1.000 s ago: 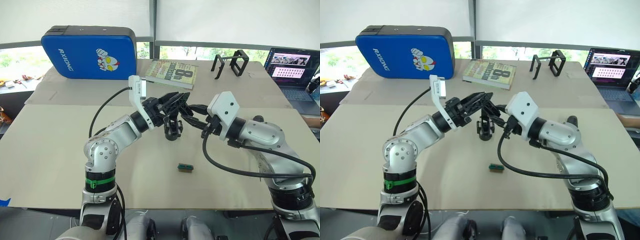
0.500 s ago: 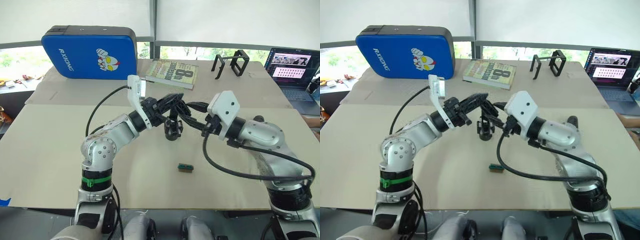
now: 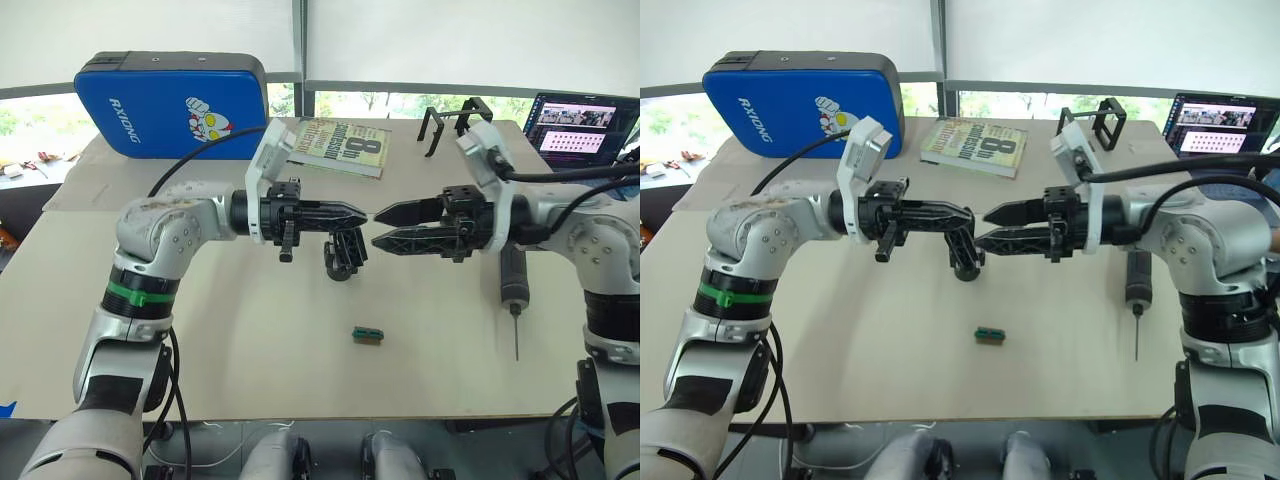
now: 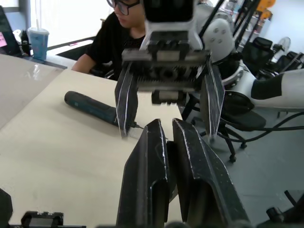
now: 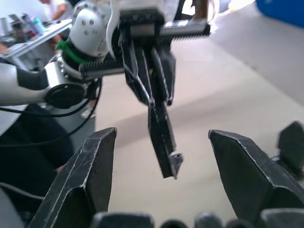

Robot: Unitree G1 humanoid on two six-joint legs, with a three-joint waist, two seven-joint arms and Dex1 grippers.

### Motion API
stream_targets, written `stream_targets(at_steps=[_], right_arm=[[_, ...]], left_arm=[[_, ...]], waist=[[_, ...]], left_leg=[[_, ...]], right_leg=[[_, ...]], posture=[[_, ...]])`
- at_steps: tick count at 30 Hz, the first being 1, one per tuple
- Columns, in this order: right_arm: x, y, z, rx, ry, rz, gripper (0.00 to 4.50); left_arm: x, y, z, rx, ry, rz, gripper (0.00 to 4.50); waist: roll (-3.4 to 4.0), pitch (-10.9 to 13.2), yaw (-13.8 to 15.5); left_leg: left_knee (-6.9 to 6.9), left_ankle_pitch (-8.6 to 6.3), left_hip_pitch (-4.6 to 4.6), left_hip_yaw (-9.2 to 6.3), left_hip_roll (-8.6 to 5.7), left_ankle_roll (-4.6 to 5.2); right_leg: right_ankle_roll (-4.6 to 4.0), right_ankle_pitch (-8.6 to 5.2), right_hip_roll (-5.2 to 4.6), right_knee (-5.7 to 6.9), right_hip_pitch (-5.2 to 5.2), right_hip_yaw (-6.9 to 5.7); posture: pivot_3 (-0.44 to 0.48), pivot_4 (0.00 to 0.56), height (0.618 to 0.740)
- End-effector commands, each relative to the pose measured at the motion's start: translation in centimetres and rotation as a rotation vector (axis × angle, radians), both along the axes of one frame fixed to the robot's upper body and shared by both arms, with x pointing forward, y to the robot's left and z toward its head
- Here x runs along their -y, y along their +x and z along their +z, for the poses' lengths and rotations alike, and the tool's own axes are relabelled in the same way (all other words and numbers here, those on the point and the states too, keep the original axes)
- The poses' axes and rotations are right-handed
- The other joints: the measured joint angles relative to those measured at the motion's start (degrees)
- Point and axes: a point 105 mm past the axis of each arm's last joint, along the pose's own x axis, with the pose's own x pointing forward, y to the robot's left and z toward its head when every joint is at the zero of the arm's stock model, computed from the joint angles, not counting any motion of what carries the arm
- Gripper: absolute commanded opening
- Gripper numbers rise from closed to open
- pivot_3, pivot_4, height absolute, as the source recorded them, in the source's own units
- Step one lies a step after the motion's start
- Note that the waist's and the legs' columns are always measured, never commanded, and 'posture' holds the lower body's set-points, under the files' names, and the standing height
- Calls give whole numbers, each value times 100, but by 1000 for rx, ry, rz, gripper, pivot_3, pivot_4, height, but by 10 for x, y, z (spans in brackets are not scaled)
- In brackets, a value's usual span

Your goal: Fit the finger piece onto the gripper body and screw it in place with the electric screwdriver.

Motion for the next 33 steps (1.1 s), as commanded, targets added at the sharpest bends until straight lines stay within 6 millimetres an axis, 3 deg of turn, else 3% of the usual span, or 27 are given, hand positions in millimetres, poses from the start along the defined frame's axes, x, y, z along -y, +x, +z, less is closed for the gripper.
stream_targets(at_steps=[1,9,12,16,32,33], right_arm=[[-10,3,13,45,17,24,3449],[-18,6,12,50,12,44,3449],[-22,7,6,69,-9,46,2685],[-27,7,9,85,2,48,1336],[-36,8,12,133,19,51,1336],[-37,8,12,133,24,51,1069]], left_arm=[[0,-1,7,28,-1,-29,0],[-1,-1,5,32,5,-37,0],[-3,3,6,29,1,-21,0],[-2,3,7,26,-6,-22,0],[-1,7,9,15,-21,-24,0],[-2,6,9,15,-19,-24,0]], waist=[[0,0,-13],[0,0,-6],[0,0,-23],[0,0,-39],[0,0,-63],[0,0,-64]], left_leg=[[0,0,-3,0,0,0],[6,1,-10,-3,-2,0],[7,1,-10,-4,0,0],[7,1,-10,-3,0,0],[7,1,-10,-4,0,0],[7,1,-10,-4,0,-1]], right_leg=[[1,1,0,5,0,0],[4,2,-4,6,-4,-5],[3,2,-3,7,-6,-5],[3,2,-1,10,-7,-5],[3,2,0,21,-6,-7],[3,2,0,22,-6,-6]], posture=[[0,150,740],[0,150,740],[0,150,740],[0,150,740],[0,150,740],[0,150,740]])
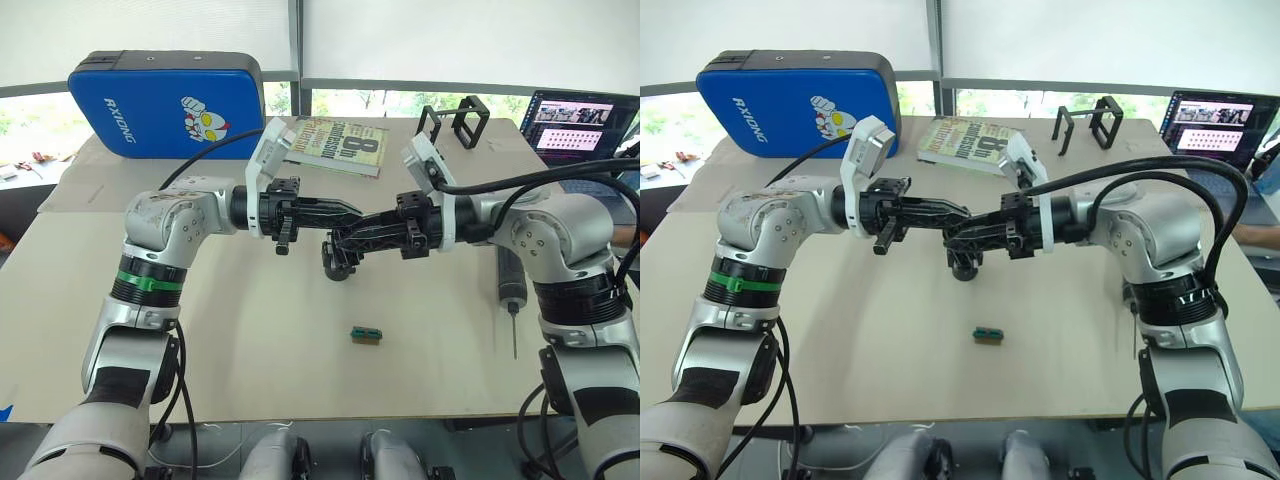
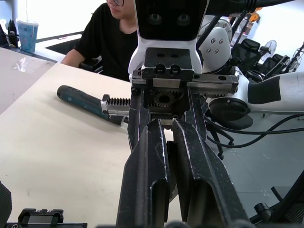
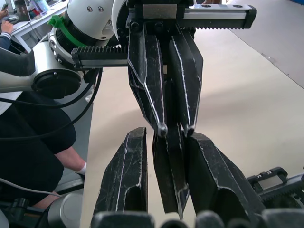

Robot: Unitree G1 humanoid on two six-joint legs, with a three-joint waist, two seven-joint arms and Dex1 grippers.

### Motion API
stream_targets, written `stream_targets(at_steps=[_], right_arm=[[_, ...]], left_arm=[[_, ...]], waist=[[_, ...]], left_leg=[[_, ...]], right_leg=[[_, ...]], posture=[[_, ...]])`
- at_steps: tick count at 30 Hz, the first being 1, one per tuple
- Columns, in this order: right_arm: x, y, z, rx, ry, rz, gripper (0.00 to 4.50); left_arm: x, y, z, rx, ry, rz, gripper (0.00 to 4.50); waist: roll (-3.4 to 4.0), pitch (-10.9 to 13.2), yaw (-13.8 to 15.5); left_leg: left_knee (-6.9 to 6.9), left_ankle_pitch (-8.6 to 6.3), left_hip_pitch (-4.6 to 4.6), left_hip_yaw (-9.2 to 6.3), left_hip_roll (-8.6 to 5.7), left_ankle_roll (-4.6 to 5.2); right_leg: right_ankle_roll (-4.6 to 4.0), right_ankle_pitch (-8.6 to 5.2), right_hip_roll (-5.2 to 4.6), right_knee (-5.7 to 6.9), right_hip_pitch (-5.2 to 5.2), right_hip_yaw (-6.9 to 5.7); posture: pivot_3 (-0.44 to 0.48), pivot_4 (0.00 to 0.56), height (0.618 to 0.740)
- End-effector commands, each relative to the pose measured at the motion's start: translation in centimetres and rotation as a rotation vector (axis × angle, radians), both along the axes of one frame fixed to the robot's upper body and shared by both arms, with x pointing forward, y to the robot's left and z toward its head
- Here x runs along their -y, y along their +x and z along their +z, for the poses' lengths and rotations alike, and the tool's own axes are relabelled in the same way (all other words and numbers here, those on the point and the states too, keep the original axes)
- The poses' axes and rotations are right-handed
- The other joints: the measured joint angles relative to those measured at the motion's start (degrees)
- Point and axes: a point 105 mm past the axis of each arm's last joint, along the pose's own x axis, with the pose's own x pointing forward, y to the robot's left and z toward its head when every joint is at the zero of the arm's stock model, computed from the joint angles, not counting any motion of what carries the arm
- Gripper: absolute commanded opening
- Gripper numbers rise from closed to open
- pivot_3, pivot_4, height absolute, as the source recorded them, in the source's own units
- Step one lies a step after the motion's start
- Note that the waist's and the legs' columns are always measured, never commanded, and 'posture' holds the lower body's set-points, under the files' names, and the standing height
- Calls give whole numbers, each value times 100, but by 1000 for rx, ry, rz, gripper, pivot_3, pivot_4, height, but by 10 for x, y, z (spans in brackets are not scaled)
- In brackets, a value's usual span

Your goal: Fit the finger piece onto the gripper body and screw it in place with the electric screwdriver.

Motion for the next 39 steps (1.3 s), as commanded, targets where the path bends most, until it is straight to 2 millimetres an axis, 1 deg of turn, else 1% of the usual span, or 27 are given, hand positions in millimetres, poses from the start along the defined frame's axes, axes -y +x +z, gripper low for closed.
stream_targets(at_steps=[1,3,6,8,9,11,12,16,17,18,20,23,24,26,29,31,35,39], right_arm=[[-3,-4,18,73,44,23,802],[-3,-5,17,72,43,26,332],[-1,-4,15,100,28,25,332],[0,-3,13,121,21,27,332],[1,-3,12,140,16,26,332],[6,-3,8,188,-4,21,332],[8,-3,6,202,-9,20,332],[15,-4,1,259,-25,9,332],[18,-4,-1,259,-22,-8,332],[19,-3,-2,259,-19,-20,332],[22,-4,-6,257,-18,-32,332],[25,-8,-16,256,-33,-39,332],[25,-9,-17,256,-34,-39,332],[26,-11,-19,244,-31,-44,332],[26,-13,-20,237,-27,-52,332],[27,-13,-21,236,-25,-56,332],[28,-12,-24,238,-11,-76,332],[29,-12,-26,233,-10,-83,332]], left_arm=[[-1,-2,14,68,-15,-7,0],[-1,-2,14,69,-10,-7,0],[-2,-1,11,61,11,-1,0],[-4,-2,10,67,23,-10,853],[-8,-6,6,98,43,-36,1156],[-21,-10,-11,216,138,-63,2101],[-28,-11,-18,243,176,-70,2563],[-54,-5,-37,274,268,-33,4399],[-63,0,-51,296,322,-10,4500],[-69,2,-62,313,362,2,4500],[-76,11,-82,347,424,39,4500],[-68,36,-110,377,442,157,4500],[-65,41,-115,387,440,178,4500],[-51,52,-127,374,405,223,4500],[-34,62,-139,360,373,263,4500],[-26,64,-142,345,356,261,4500],[-3,71,-148,343,322,278,4500],[7,74,-150,336,313,286,4500]], waist=[[0,0,-1],[0,0,-2],[0,0,-3],[0,0,-5],[0,0,-12],[1,0,-28],[2,0,-34],[2,1,-22],[2,1,-20],[2,1,-18],[3,0,-12],[2,1,70],[1,1,87],[1,1,111],[-3,3,129],[-5,4,119],[-5,4,116],[-7,4,125]], left_leg=[[0,0,0,0,0,0],[0,0,0,0,-1,0],[0,0,0,0,-1,0],[0,0,0,0,-2,0],[0,0,0,0,-2,0],[0,0,0,2,-1,0],[-4,0,2,5,0,-1],[-13,2,7,7,3,-6],[-12,3,5,7,3,-8],[-11,3,5,7,3,-8],[-11,3,11,7,2,-8],[-11,3,9,3,-3,-8],[-5,3,5,3,-4,-7],[7,3,-8,3,-6,-6],[12,2,-13,2,-10,-3],[13,2,-13,1,-9,-2],[12,2,-14,2,-7,0],[15,-2,-15,1,-9,8]], right_leg=[[0,0,0,0,0,0],[0,0,0,1,0,0],[0,0,0,1,0,-1],[0,0,0,1,0,0],[0,0,0,1,0,-1],[0,0,2,3,-1,-1],[0,-1,3,0,-3,0],[-2,-1,7,-5,-4,3],[-3,-1,7,-14,-5,2],[-3,-1,6,-23,-5,2],[-4,-1,2,-26,-3,3],[-5,-1,-4,-25,0,0],[-4,-1,-6,-26,0,-1],[-1,2,-11,-21,-8,-2],[2,4,-18,-20,-9,-6],[1,5,-19,-17,-10,-7],[0,6,-18,-12,-14,-7],[0,6,-24,-12,-13,-9]], posture=[[0,150,740],[0,150,740],[0,150,740],[0,150,740],[0,150,740],[0,150,740],[0,150,740],[0,150,740],[0,150,740],[0,150,740],[0,150,740],[0,150,740],[0,150,740],[0,150,740],[0,150,740],[0,150,740],[0,150,740],[0,150,740]])
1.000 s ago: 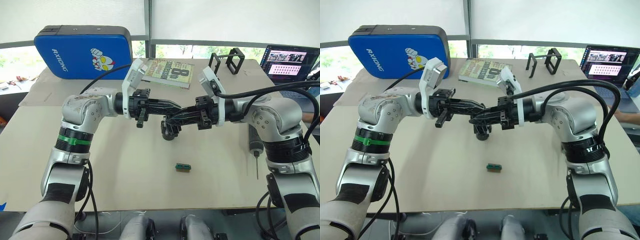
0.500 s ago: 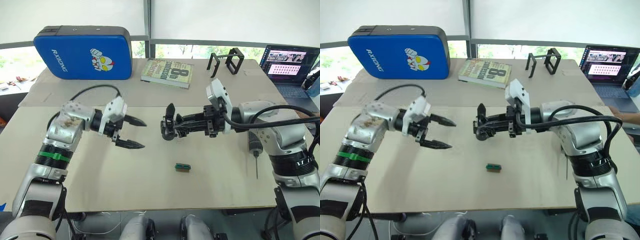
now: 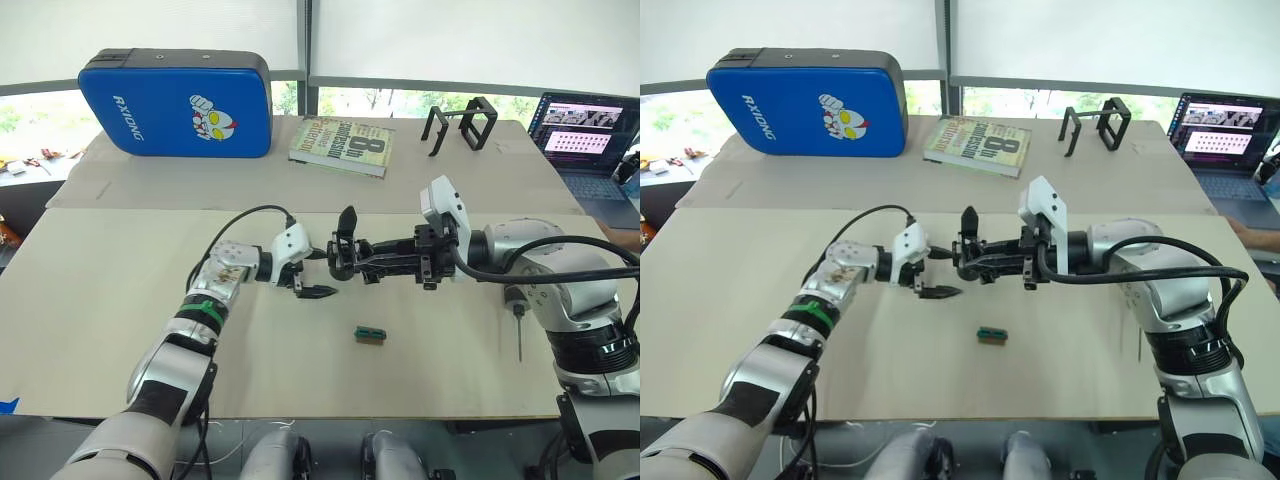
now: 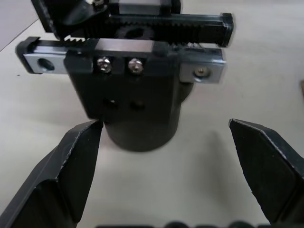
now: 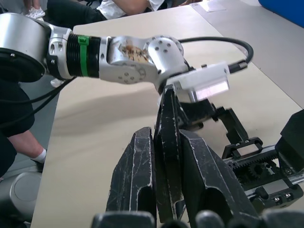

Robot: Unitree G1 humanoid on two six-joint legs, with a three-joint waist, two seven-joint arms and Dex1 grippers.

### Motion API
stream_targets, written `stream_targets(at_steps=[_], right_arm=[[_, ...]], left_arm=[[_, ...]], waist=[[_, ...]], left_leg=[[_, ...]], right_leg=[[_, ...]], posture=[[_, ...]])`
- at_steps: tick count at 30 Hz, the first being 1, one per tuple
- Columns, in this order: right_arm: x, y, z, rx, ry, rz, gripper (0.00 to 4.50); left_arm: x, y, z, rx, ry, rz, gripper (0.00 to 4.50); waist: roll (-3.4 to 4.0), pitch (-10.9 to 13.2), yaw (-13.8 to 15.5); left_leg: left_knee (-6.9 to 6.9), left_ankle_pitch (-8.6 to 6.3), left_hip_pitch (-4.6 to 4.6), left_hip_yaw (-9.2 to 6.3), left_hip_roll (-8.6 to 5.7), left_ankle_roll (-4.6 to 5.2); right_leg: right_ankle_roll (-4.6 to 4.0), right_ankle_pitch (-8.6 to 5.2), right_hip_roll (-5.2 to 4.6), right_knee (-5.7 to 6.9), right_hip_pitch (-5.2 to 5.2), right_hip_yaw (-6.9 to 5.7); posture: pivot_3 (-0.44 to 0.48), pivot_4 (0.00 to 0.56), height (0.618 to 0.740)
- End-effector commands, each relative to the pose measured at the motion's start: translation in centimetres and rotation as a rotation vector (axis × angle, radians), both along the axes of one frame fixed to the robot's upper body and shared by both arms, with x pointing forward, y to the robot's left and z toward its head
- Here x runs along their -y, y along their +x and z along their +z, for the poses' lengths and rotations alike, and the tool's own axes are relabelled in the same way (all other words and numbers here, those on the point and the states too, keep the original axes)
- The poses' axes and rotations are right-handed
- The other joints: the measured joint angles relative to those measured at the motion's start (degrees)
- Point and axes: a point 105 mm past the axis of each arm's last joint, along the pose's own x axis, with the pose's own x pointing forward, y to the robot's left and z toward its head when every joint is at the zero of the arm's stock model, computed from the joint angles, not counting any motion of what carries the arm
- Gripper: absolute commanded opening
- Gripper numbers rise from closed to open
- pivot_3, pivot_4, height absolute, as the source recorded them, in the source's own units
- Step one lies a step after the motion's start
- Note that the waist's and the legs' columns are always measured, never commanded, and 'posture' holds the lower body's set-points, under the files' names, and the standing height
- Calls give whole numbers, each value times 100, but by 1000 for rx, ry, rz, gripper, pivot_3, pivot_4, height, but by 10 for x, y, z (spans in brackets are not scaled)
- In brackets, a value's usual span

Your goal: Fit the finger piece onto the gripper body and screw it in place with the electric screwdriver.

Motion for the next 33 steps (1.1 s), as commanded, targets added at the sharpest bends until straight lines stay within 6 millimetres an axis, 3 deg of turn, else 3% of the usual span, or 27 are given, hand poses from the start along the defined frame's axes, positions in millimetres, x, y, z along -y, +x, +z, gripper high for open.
stream_targets(at_steps=[1,5,10,19,33], right_arm=[[1,-5,12,57,28,7,332],[3,-4,11,61,30,-4,332],[4,-3,9,97,30,5,332],[-9,15,8,156,120,63,332],[-13,32,-17,132,103,97,332]], left_arm=[[8,5,9,43,-17,0,4500],[16,7,9,35,-51,12,4500],[24,2,11,26,-88,-31,2278],[29,-13,3,17,-78,-126,2275],[26,-12,1,52,-54,-100,2275]], waist=[[0,0,-4],[-1,0,-1],[-1,1,-2],[-1,0,-32],[0,0,-39]], left_leg=[[0,-1,0,0,0,2],[3,-5,-1,0,-5,9],[5,-11,-2,0,-10,21],[14,-11,-11,-1,-14,22],[17,-9,-14,-6,-18,24]], right_leg=[[0,0,-3,0,-1,0],[2,1,-17,3,-1,-5],[5,3,-33,2,-1,-13],[10,5,-32,2,-1,-23],[12,3,-32,40,0,-33]], posture=[[0,150,740],[0,150,740],[0,150,740],[0,150,740],[0,150,740]])
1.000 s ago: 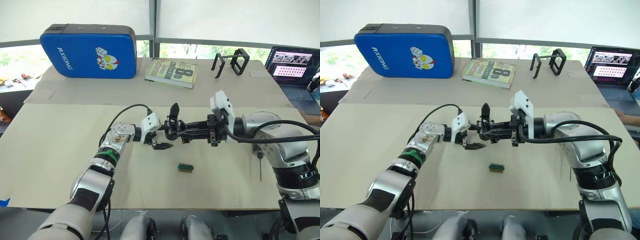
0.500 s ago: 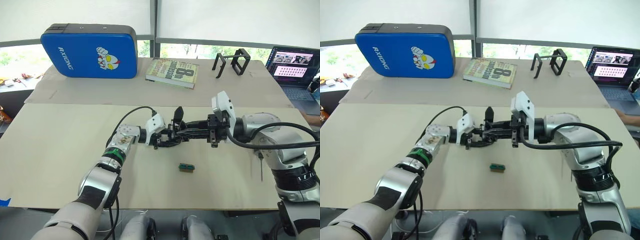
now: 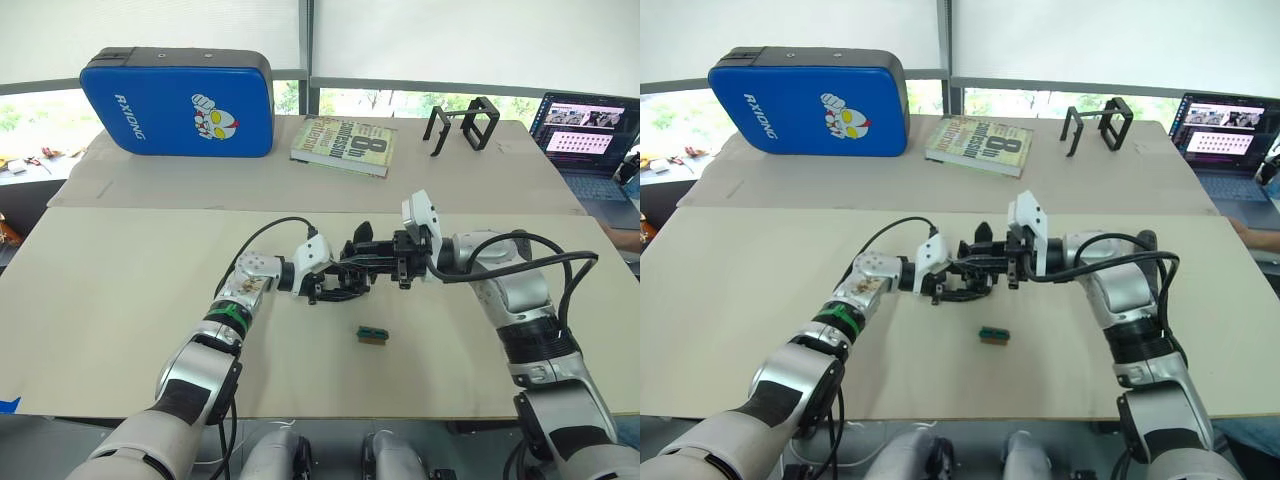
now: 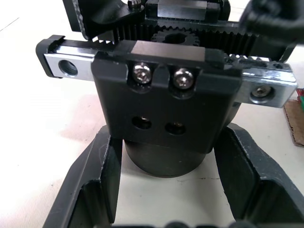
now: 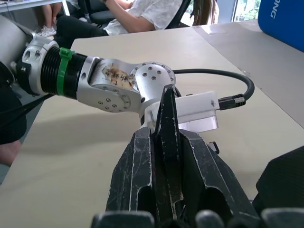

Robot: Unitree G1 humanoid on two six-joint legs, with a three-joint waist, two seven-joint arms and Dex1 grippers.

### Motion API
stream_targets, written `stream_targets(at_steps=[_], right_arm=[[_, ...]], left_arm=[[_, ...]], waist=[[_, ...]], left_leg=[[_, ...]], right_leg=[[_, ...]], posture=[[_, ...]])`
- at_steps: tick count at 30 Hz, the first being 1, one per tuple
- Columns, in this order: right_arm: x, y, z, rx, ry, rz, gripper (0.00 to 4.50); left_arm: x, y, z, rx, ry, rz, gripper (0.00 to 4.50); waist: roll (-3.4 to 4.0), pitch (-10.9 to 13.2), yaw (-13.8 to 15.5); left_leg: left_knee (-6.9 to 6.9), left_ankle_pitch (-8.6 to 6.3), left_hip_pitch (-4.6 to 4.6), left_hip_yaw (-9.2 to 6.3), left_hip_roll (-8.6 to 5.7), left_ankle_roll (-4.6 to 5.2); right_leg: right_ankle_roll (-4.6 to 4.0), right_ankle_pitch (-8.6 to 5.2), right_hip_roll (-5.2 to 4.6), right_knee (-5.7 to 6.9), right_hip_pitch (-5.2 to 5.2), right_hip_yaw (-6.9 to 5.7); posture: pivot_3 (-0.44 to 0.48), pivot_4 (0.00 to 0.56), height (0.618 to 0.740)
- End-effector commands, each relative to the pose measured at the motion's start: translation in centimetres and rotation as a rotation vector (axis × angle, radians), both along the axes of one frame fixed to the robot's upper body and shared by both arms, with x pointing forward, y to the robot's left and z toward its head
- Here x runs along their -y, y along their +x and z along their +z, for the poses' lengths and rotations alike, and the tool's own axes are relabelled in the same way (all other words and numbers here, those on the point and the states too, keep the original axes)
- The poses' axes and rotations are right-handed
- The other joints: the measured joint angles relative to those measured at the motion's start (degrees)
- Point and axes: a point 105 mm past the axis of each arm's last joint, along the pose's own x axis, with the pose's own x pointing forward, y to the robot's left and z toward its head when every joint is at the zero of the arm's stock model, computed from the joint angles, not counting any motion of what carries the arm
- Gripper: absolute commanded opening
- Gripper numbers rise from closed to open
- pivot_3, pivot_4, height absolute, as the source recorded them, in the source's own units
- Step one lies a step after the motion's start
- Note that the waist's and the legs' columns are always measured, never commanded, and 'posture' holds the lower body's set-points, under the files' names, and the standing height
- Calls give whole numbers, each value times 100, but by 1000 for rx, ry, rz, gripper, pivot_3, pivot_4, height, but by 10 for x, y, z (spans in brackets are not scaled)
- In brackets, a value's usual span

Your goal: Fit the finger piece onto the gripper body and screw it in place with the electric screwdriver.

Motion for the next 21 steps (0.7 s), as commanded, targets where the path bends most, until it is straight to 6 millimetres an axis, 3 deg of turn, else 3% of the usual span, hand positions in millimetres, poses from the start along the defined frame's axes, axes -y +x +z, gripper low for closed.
stream_targets(at_steps=[1,12,18,21], right_arm=[[0,1,8,48,1,27,332],[10,6,-27,-32,-62,10,332],[17,9,-37,-80,9,-28,332],[21,6,-53,-132,-9,-25,332]], left_arm=[[3,0,8,56,-11,-14,2275],[2,-1,6,57,-6,-10,2275],[2,0,7,58,-8,-6,2275],[2,1,8,59,-9,-3,2275]], waist=[[0,0,-2],[1,-1,-26],[1,-2,-26],[2,-3,-26]], left_leg=[[0,0,0,0,0,0],[0,0,20,-3,0,-1],[-1,0,26,-5,0,-2],[-1,0,28,-5,0,-2]], right_leg=[[0,0,0,0,0,0],[-1,-1,-1,4,16,-1],[-1,-1,-6,8,18,-1],[-1,-1,-7,9,20,-1]], posture=[[0,150,740],[0,150,740],[0,150,740],[0,150,740]])
